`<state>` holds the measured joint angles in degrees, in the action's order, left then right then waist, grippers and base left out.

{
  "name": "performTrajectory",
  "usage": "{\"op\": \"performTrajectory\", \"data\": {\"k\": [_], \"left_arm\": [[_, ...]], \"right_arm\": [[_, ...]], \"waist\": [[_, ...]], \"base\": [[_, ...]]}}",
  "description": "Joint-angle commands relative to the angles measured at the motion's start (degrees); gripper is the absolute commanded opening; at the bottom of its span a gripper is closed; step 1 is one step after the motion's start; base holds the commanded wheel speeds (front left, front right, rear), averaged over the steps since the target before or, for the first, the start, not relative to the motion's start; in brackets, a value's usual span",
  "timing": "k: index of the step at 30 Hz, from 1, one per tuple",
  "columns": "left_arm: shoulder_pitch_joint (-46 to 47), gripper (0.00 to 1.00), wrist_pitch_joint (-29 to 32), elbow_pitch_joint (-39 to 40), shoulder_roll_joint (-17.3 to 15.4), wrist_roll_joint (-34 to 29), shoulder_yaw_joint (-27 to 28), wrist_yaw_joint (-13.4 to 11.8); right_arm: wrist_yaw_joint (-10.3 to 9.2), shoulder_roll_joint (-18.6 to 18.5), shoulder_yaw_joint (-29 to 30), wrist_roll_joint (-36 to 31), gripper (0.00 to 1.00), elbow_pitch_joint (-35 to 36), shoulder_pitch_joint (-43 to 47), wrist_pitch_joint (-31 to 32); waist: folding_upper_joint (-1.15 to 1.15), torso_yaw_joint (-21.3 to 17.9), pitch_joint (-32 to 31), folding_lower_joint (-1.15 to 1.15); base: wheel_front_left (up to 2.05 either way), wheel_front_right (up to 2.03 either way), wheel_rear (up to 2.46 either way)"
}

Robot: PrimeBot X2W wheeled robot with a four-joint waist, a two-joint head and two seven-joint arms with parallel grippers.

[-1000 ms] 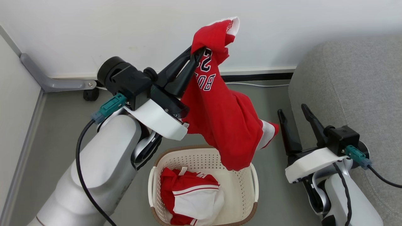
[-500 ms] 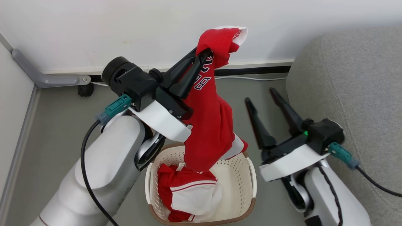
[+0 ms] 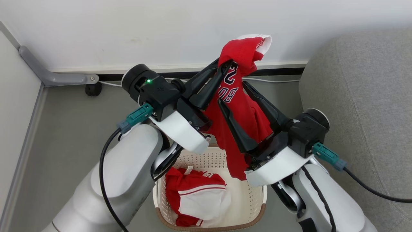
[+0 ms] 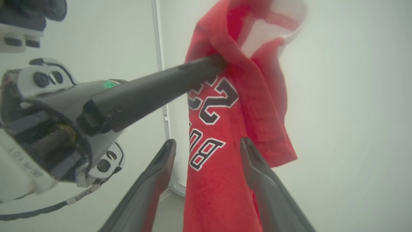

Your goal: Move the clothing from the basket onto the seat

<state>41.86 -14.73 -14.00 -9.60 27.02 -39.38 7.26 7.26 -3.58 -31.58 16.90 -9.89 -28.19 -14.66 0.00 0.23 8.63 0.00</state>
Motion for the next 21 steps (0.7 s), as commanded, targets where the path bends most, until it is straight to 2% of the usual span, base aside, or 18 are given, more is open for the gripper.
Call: {"op": "performTrajectory", "data": {"k": [1,3,7,14,15,17,20,21], "left_arm": [[3.33,0.00,-0.27,1.36,-0.73,0.30,1.61,0.23],[3.32,0.00,-0.27,1.38,-0.63,0.45,1.42,0.23],[3.17,0.00,-0.27,1.65,-0.32,0.90,0.69,0.23],[2.56,0.00,-0.27,1.50,-0.03,1.65,-0.03,0.23],[2.47,0.00,-0.27,1.45,-0.04,1.69,-0.01,0.23],[1.75,0.00,-0.27,0.64,-0.27,1.76,0.53,0.23],[1.39,0.00,-0.27,-0.39,-0.30,1.56,0.93,0.23],[0.93,1.00,-0.27,-0.97,-0.25,1.70,1.03,0.23]], "right_arm": [[0.23,0.70,-0.66,-0.88,1.00,-1.32,-0.99,-0.34],[0.23,0.70,-1.04,-0.97,1.00,-2.75,-1.08,-0.34],[0.23,0.70,-3.09,-0.15,1.00,-10.44,-1.84,-0.34],[0.23,0.70,-9.22,5.81,1.00,-22.70,-4.64,-0.34],[0.23,0.70,-9.72,6.51,0.84,-22.98,-4.98,-0.34],[0.23,0.70,-11.26,8.70,0.00,-23.59,-5.65,-0.34],[0.23,0.70,-11.10,9.31,0.00,-23.11,-5.66,-0.34],[0.23,0.70,-10.66,9.64,0.00,-22.65,-5.64,-0.34]], "waist": [[0.00,0.48,-0.38,0.00],[0.00,0.70,-0.52,0.00],[0.00,1.50,-1.02,0.00],[0.00,2.69,-1.48,0.00],[0.00,2.74,-1.47,0.00],[0.00,2.40,-1.60,0.00],[0.00,1.79,-1.60,0.00],[0.00,1.28,-1.41,0.00]], "base": [[0.00,0.00,0.00],[0.00,0.00,0.00],[0.00,0.00,0.00],[0.00,0.00,0.00],[0.00,0.00,0.00],[0.00,0.00,0.00],[0.00,0.00,0.00],[0.00,0.00,0.00]]}}
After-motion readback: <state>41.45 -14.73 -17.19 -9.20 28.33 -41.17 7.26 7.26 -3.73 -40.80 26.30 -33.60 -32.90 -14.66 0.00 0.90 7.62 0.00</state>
